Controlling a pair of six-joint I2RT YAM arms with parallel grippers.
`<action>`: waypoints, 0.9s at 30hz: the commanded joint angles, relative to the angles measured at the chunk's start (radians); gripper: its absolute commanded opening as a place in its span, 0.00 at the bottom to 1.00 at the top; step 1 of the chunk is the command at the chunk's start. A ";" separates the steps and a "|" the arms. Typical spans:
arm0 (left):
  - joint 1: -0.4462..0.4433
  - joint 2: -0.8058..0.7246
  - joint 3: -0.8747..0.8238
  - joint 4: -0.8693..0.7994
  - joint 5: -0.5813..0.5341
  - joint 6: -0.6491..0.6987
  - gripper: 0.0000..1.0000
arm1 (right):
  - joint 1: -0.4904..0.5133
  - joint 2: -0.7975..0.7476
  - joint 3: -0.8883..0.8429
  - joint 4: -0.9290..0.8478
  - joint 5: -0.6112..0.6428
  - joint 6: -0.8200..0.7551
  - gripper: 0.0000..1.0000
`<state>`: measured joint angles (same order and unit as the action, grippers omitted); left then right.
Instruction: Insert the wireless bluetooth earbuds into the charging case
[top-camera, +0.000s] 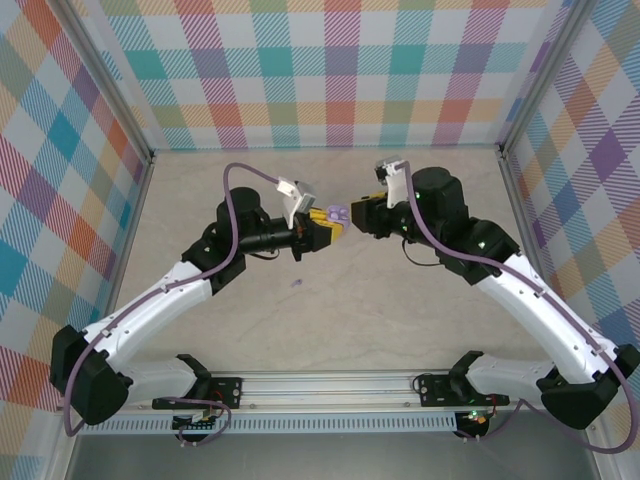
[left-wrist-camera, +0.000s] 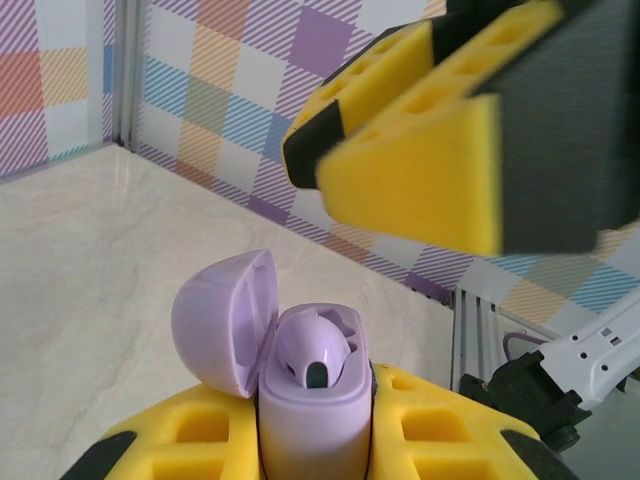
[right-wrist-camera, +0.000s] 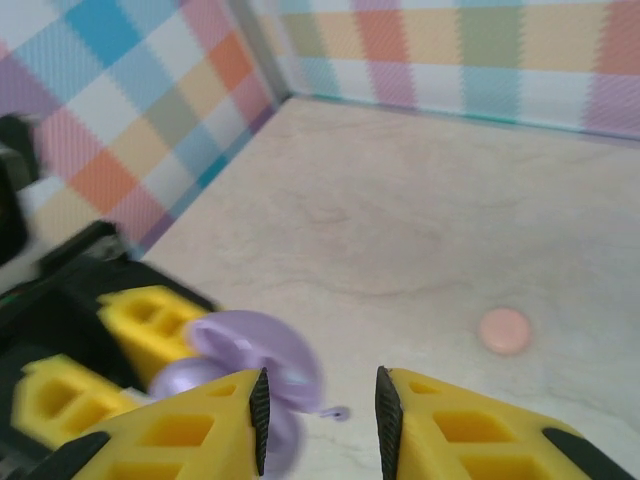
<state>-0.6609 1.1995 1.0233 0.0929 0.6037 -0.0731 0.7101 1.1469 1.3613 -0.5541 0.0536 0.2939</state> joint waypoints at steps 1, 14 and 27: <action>-0.012 -0.055 0.035 -0.035 -0.026 0.047 0.15 | -0.027 0.003 0.007 -0.092 0.192 0.098 0.35; -0.011 -0.123 0.054 -0.090 -0.061 0.059 0.15 | -0.185 0.193 -0.101 -0.139 -0.145 0.158 0.36; -0.010 -0.152 0.064 -0.093 -0.079 0.054 0.15 | -0.129 0.512 -0.110 -0.063 -0.401 0.154 0.37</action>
<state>-0.6609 1.0744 1.0500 -0.0021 0.5358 -0.0296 0.5522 1.6096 1.2240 -0.6262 -0.2596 0.4599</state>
